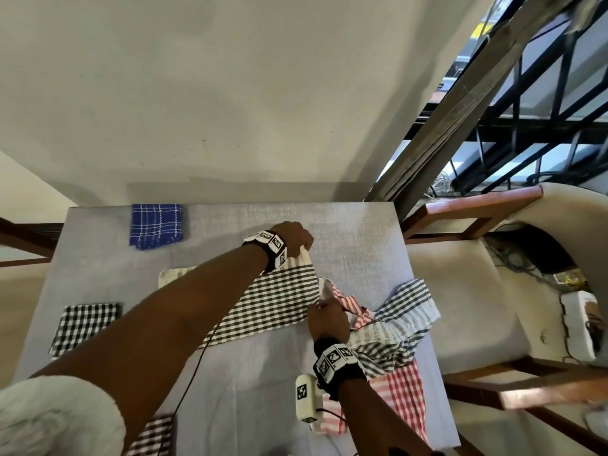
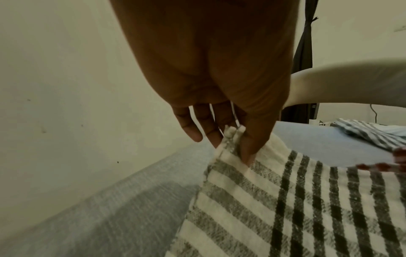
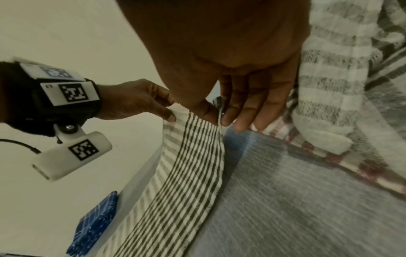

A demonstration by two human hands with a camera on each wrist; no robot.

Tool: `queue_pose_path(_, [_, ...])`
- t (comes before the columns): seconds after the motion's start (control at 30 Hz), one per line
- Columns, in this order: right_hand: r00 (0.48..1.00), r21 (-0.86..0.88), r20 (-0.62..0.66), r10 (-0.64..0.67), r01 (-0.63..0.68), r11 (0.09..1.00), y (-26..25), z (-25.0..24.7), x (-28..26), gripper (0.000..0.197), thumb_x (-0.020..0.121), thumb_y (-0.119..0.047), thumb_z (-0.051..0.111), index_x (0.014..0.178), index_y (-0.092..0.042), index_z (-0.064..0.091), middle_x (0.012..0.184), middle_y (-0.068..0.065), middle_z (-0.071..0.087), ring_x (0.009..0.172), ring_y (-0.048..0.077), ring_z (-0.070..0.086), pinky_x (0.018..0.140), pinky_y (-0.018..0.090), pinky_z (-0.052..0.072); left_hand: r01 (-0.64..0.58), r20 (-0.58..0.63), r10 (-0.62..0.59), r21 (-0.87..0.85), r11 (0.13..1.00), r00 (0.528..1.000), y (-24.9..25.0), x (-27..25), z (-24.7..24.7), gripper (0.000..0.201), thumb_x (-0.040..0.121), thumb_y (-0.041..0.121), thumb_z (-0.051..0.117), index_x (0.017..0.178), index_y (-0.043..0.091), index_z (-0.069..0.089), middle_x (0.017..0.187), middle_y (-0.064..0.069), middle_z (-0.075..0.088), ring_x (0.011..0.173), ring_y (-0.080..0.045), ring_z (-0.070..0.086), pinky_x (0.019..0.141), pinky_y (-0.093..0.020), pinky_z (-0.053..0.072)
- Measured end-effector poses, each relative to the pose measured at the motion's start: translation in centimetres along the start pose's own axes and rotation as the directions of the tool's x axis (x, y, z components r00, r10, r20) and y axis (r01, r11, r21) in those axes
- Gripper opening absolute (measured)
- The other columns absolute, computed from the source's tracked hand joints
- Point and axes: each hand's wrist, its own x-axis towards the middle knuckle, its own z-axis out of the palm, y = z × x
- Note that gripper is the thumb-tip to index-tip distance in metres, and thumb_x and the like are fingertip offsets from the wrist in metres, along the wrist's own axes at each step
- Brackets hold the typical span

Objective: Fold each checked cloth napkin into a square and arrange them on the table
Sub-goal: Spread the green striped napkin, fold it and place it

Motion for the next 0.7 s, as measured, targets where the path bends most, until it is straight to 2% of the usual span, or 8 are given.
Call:
queue_pose_path(0.07, [0.999, 0.014, -0.026, -0.025, 0.026, 1.0, -0.1, -0.6, -0.3, 0.033, 0.088, -0.04, 0.054, 0.114, -0.021, 0.06, 0.107, 0.003, 0.07, 0.105, 0.028, 0.064, 0.095, 0.039, 0.044, -0.049, 0.017, 0.049, 0.014, 0.999, 0.999, -0.1, -0.5, -1.3, 0.026, 0.082, 0.015, 0.064, 0.107, 0.022, 0.067, 0.111, -0.005, 0.063, 0.102, -0.025, 0.058, 0.083, -0.032, 0.046])
queue_pose_path(0.13, [0.995, 0.021, -0.063, -0.071, 0.072, 0.997, -0.2, -0.7, -0.7, 0.028, 0.087, -0.04, 0.056, 0.108, -0.022, 0.062, 0.1, 0.002, 0.069, 0.1, 0.026, 0.064, 0.087, 0.036, 0.045, -0.052, 0.02, 0.052, 0.016, 0.998, 0.998, -0.6, -1.4, -1.9, 0.026, 0.079, 0.016, 0.065, 0.104, 0.022, 0.068, 0.108, -0.003, 0.066, 0.101, -0.025, 0.059, 0.085, -0.035, 0.049])
queue_pose_path(0.23, [0.973, 0.001, -0.147, -0.176, 0.178, 0.984, -0.9, 0.1, -2.1, 0.023, 0.08, -0.039, 0.057, 0.096, -0.024, 0.065, 0.081, -0.008, 0.066, 0.081, 0.018, 0.065, 0.072, 0.031, 0.052, -0.041, -0.006, 0.041, -0.008, 0.999, 0.999, -2.1, -3.5, -1.9, 0.019, 0.079, 0.015, 0.064, 0.096, 0.021, 0.067, 0.099, -0.001, 0.065, 0.097, -0.023, 0.058, 0.084, -0.037, 0.05])
queue_pose_path(0.3, [0.959, -0.017, -0.151, -0.24, 0.24, 0.971, -1.6, 0.7, -3.5, 0.015, 0.08, -0.036, 0.058, 0.087, -0.025, 0.064, 0.076, -0.01, 0.064, 0.075, 0.014, 0.062, 0.065, 0.027, 0.048, -0.02, -0.036, 0.019, -0.036, 0.999, 0.999, -3.3, -5.1, -1.6, 0.011, 0.079, 0.015, 0.062, 0.085, 0.023, 0.064, 0.087, 0.001, 0.058, 0.091, -0.024, 0.058, 0.08, -0.037, 0.051])
queue_pose_path(0.4, [0.938, 0.021, -0.101, -0.332, 0.336, 0.942, -3.1, 2.3, -6.5, 0.009, 0.081, -0.033, 0.06, 0.088, -0.028, 0.061, 0.081, -0.01, 0.065, 0.076, 0.014, 0.06, 0.068, 0.028, 0.044, 0.032, -0.083, -0.039, -0.085, 0.996, 0.996, -5.9, -8.3, -0.8, 0.013, 0.076, 0.017, 0.063, 0.075, 0.029, 0.057, 0.081, 0.004, 0.05, 0.084, -0.023, 0.056, 0.074, -0.035, 0.049])
queue_pose_path(0.47, [0.913, 0.025, -0.084, -0.398, 0.401, 0.916, -4.1, 3.9, -8.2, 0.012, 0.081, -0.034, 0.059, 0.091, -0.028, 0.061, 0.087, -0.009, 0.067, 0.08, 0.015, 0.061, 0.069, 0.029, 0.047, 0.077, -0.085, -0.087, -0.123, 0.989, 0.993, -7.7, -10.5, -0.4, 0.01, 0.075, 0.015, 0.065, 0.079, 0.024, 0.063, 0.085, 0.0, 0.055, 0.082, -0.021, 0.053, 0.073, -0.033, 0.047])
queue_pose_path(0.57, [0.881, 0.037, -0.06, -0.469, 0.471, 0.881, -5.4, 7.1, -10.5, 0.013, 0.081, -0.035, 0.06, 0.092, -0.028, 0.061, 0.085, -0.01, 0.066, 0.078, 0.013, 0.061, 0.065, 0.027, 0.046, 0.086, -0.088, -0.103, -0.182, 0.979, 0.991, -10.9, -13.6, 1.0, 0.014, 0.072, 0.005, 0.065, 0.083, 0.014, 0.069, 0.087, -0.006, 0.068, 0.086, -0.024, 0.06, 0.077, -0.035, 0.05])
queue_pose_path(0.7, [0.843, 0.018, -0.044, -0.537, 0.538, 0.843, -6.9, 10.5, -12.8, 0.011, 0.084, -0.034, 0.06, 0.092, -0.028, 0.063, 0.085, -0.01, 0.066, 0.078, 0.012, 0.061, 0.064, 0.023, 0.042, 0.121, -0.108, -0.153, -0.262, 0.957, 0.982, -14.4, -16.9, 3.7, 0.018, 0.074, 0.0, 0.063, 0.081, 0.016, 0.069, 0.089, -0.004, 0.071, 0.086, -0.022, 0.065, 0.076, -0.031, 0.05])
